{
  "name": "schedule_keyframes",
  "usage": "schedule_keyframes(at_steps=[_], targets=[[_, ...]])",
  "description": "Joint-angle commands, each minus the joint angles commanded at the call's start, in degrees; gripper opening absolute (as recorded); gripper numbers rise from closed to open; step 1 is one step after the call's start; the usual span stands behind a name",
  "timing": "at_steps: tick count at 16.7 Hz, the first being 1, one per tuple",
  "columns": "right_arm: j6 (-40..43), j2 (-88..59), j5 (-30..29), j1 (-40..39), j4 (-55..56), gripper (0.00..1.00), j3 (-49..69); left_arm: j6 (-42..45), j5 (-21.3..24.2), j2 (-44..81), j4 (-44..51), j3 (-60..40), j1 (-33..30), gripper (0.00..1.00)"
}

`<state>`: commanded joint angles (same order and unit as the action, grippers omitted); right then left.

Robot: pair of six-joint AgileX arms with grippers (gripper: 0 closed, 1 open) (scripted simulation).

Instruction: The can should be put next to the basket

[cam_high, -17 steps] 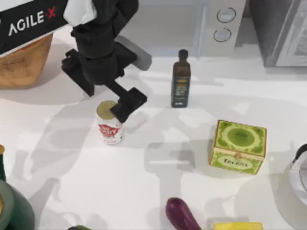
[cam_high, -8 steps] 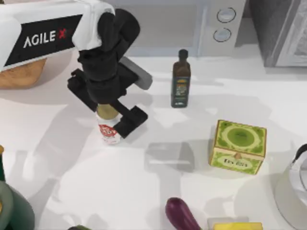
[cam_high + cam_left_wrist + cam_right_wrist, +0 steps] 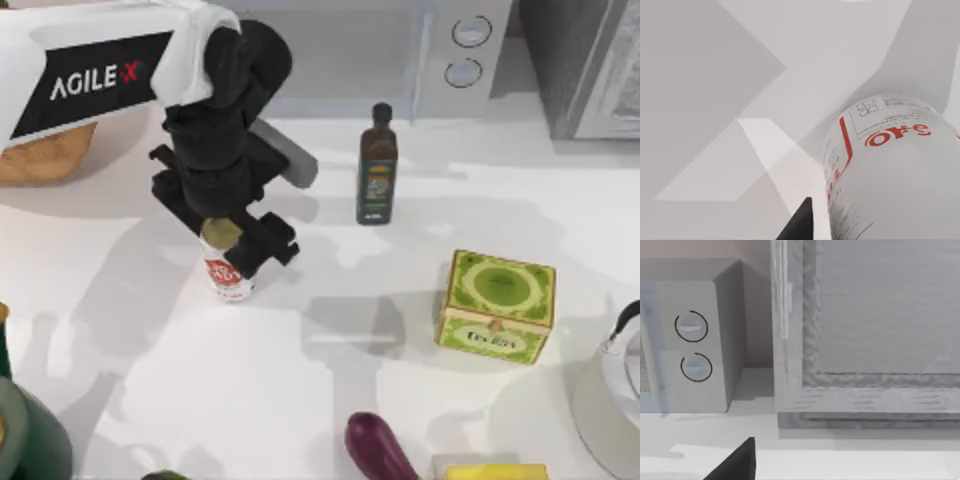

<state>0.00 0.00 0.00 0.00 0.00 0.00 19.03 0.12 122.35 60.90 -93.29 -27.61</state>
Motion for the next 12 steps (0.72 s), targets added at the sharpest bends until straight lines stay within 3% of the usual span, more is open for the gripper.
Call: schedule_keyframes(at_steps=[6,12], targets=[[0.0,0.0,0.0,0.0,0.0,1.0,0.0,0.0,0.0,0.0,0.0,0.0,0.0,0.02],[0.0,0.0,0.0,0.0,0.0,1.0,0.0,0.0,0.0,0.0,0.0,0.0,0.0,0.0]])
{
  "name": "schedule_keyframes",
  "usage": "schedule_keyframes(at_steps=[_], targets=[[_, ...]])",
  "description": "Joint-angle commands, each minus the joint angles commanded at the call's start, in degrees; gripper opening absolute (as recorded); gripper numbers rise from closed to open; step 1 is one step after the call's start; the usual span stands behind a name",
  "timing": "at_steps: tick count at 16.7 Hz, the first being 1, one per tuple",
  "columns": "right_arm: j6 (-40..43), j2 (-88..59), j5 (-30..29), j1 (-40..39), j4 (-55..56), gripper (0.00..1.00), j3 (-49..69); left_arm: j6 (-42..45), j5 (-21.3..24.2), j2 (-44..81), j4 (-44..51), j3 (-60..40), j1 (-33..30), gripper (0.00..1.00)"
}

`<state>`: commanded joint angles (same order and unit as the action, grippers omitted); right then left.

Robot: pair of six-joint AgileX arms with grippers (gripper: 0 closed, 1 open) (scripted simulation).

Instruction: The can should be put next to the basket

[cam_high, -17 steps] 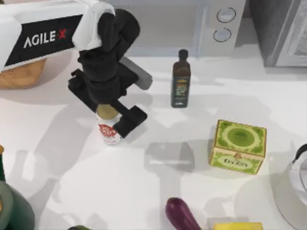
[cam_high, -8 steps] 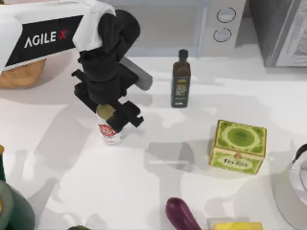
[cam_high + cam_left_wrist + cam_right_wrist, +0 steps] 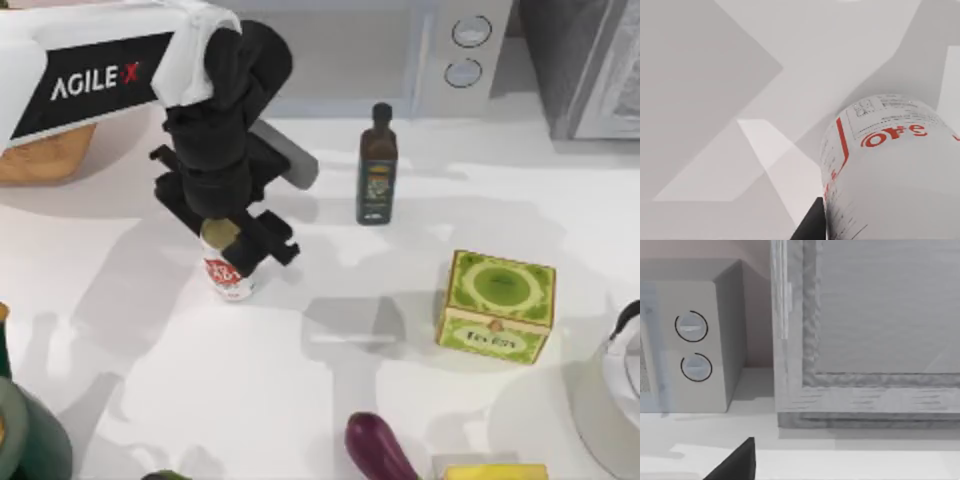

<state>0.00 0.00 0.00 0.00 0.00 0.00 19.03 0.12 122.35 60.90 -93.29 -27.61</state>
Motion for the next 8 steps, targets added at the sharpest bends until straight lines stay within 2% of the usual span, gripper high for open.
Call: schedule_keyframes(at_steps=[5,8], targets=[[0.0,0.0,0.0,0.0,0.0,1.0,0.0,0.52,0.26,-0.64,0.45,0.03,0.83,0.0],[0.0,0.0,0.0,0.0,0.0,1.0,0.0,3.37,1.67,-4.68,3.02,0.64,6.21,0.0]])
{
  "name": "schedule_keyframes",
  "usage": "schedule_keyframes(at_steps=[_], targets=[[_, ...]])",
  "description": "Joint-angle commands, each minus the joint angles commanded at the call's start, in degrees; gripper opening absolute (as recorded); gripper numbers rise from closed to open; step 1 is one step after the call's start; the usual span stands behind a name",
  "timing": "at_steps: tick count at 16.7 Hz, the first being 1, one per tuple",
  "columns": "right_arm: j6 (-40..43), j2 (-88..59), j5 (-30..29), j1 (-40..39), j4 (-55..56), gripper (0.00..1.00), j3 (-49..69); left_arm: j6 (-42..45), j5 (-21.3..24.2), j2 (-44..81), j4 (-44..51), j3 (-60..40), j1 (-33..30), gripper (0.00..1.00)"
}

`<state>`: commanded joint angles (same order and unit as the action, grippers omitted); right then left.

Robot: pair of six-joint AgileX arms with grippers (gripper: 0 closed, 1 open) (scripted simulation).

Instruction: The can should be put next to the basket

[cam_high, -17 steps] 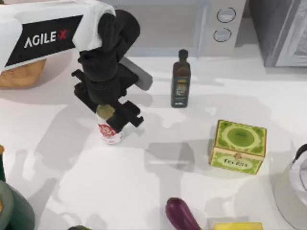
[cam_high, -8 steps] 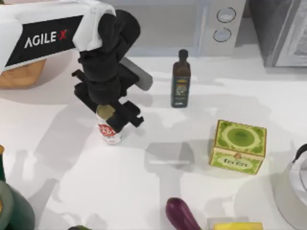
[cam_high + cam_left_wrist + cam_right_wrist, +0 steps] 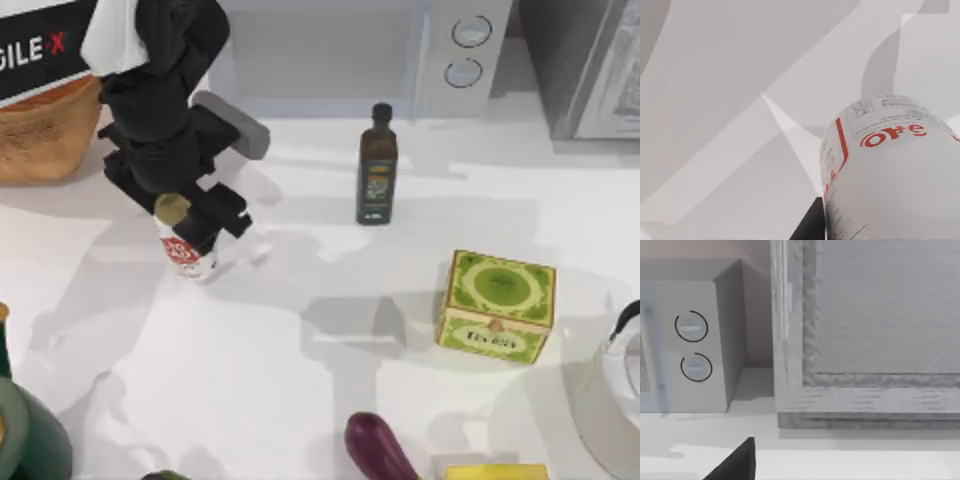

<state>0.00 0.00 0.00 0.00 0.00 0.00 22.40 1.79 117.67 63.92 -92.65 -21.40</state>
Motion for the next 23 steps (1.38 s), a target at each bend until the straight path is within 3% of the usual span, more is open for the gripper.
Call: schedule_keyframes(at_steps=[5,10,13,23], targets=[[0.0,0.0,0.0,0.0,0.0,1.0,0.0,3.6,1.4,-7.09,3.3,2.35,18.55,0.0],[0.0,0.0,0.0,0.0,0.0,1.0,0.0,-1.12,-1.16,-7.61,0.99,5.43,35.13,0.0],[0.0,0.0,0.0,0.0,0.0,1.0,0.0,-3.94,-1.68,-4.25,-2.14,7.15,37.98,0.0],[0.0,0.0,0.0,0.0,0.0,1.0,0.0,-4.24,-2.0,-3.6,-3.94,8.68,38.08,0.0]])
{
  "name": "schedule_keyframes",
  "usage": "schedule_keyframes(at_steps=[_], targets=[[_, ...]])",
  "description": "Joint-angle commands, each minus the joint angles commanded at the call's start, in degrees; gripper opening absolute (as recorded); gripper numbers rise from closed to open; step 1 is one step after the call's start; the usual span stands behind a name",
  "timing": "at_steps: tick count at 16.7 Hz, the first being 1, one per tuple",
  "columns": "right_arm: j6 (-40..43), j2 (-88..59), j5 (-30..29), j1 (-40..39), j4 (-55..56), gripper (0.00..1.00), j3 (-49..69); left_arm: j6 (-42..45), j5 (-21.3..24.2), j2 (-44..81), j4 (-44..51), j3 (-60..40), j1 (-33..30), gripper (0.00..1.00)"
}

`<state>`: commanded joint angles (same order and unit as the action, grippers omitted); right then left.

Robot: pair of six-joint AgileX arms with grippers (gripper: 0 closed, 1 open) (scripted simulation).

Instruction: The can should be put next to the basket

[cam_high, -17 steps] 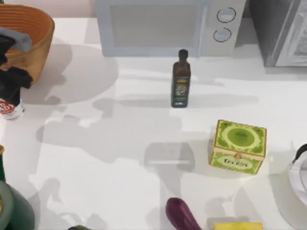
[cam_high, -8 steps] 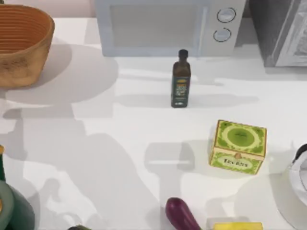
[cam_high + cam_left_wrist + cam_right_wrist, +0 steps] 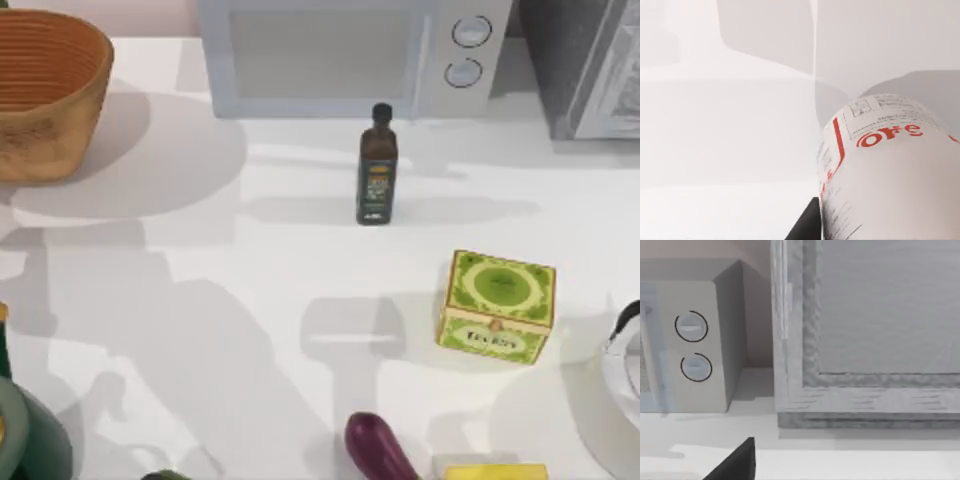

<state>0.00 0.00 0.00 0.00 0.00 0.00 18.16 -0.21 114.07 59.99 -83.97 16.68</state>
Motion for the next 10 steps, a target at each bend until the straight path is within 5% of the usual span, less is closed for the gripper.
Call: schedule_keyframes(at_steps=[4,10], targets=[[0.0,0.0,0.0,0.0,0.0,1.0,0.0,-0.01,0.26,0.33,-0.38,-0.16,-0.06,0.0],[0.0,0.0,0.0,0.0,0.0,1.0,0.0,-0.01,0.26,0.33,-0.38,-0.16,-0.06,0.45]])
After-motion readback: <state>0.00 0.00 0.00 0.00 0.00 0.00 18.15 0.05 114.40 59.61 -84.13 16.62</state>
